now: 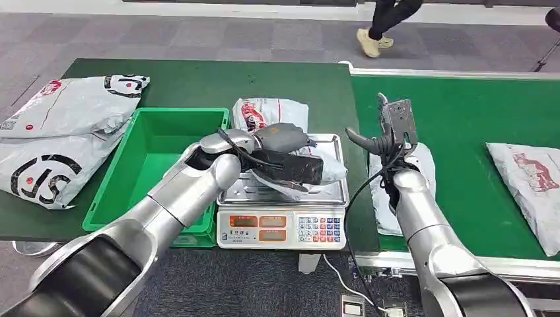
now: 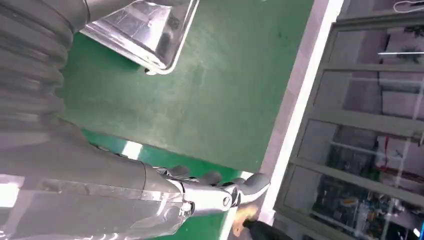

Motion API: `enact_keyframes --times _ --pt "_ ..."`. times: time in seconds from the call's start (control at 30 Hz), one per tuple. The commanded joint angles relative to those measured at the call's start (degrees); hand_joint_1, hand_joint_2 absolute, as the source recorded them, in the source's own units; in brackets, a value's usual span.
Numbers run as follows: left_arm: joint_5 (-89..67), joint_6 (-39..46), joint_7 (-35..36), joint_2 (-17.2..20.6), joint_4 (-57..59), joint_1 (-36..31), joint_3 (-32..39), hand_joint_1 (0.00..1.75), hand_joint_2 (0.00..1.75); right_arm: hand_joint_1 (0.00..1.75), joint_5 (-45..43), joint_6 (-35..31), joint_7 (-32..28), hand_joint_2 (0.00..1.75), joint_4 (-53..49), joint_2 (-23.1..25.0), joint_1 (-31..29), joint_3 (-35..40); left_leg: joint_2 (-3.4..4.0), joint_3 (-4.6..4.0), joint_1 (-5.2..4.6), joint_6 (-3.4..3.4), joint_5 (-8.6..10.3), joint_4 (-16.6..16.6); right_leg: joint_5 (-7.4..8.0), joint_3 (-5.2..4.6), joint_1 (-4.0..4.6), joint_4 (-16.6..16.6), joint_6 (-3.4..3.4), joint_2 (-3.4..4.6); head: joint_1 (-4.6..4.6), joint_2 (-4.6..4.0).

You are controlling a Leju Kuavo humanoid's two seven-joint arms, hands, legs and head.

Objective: Moved the parcel from conveyor to table for the left to box.

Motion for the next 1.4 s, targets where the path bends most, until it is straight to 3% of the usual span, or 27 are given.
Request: enact_keyframes --times 0.03,0.13,0.3,0.47,0.73,0.77,1.13,1.17,1.2,1.4 --pt "4.2 2.1 3.5 2.9 -14.1 -3.7 1.2 1.75 1.75 0.0 -1.6 -0.5 0.6 1.75 0.3 -1.5 -1.5 0.0 0.12 -0.09 0.03 -0.05 -0.01 0.1 0.01 -0.11 0.05 0.1 -0.12 0.02 0.02 0.0" --pt "0.8 5.6 9.5 4.7 -16.1 -5.4 0.2 1.75 1.75 0.0 -1.8 -0.5 0.1 1.75 -1.7 -3.0 1.2 -0.6 0.01 -0.1 0.07 -0.06 -0.03 0.1 -0.03 -0.06 0.09 0.0 -0.15 -0.11 0.0 0.0" --pt "-7.1 17.1 11.1 7.1 -6.0 -3.9 2.6 1.75 1.75 0.0 -1.4 -0.4 0.3 1.75 -6.1 -3.5 5.1 -1.4 0.21 0.24 0.0 -0.08 0.01 -0.2 0.06 0.19 0.03 -0.2 -0.16 0.09 0.0 0.0" --pt "-13.6 23.1 14.6 10.9 5.3 -2.7 6.3 1.75 1.75 0.0 -0.6 -0.6 1.8 1.75 -8.5 -3.0 6.4 -2.4 0.3 0.25 -0.04 -0.07 -0.01 -0.2 0.04 0.11 -0.02 -0.1 -0.12 0.22 0.0 0.0" --pt "-15.3 20.6 16.4 18.9 12.9 0.4 12.4 1.75 1.75 0.0 0.7 0.3 2.1 1.75 -6.8 -2.8 6.0 -2.0 0.48 0.26 0.03 -0.08 -0.04 -0.1 0.02 0.06 0.03 0.0 -0.11 0.39 0.02 0.0" --pt "-17.6 19.4 20.5 19.8 14.1 0.5 12.1 1.75 1.75 0.0 1.1 -0.2 2.3 1.75 -6.2 -2.5 5.5 -2.0 0.63 0.37 0.08 -0.11 -0.04 -0.2 0.07 0.13 0.08 -0.1 -0.17 0.51 0.0 0.0" --pt "-21.3 18.6 27.6 20.3 14.1 2.8 16.8 1.75 1.75 0.0 2.3 -1.3 2.1 1.75 -3.1 -1.1 3.4 -2.3 0.25 0.04 0.09 -0.08 -0.01 -0.1 0.01 -0.03 0.09 0.0 -0.13 0.19 0.02 0.0" --pt "-21.8 18.7 28.0 20.4 14.2 2.9 18.0 0.96 1.75 0.0 2.7 -1.4 2.2 1.75 -1.7 -0.8 2.2 -2.2 0.29 0.08 0.09 -0.09 -0.01 -0.1 0.02 0.0 0.09 0.0 -0.16 0.21 0.02 0.0" --pt "-21.7 20.5 28.7 20.2 13.8 3.3 19.3 0.0 1.75 0.0 2.9 -1.8 2.3 1.75 -1.1 -0.6 1.5 -2.1 0.27 0.02 0.08 -0.08 -0.02 -0.1 0.01 -0.05 0.07 0.0 -0.13 0.22 0.02 0.0" --pt "-22.0 20.6 28.7 19.9 13.8 3.3 19.8 0.0 1.75 0.0 3.0 -1.8 2.3 1.75 -0.8 -0.5 1.3 -2.2 0.21 0.01 0.08 -0.09 0.0 -0.1 0.0 -0.06 0.08 0.0 -0.15 0.15 0.0 0.0"
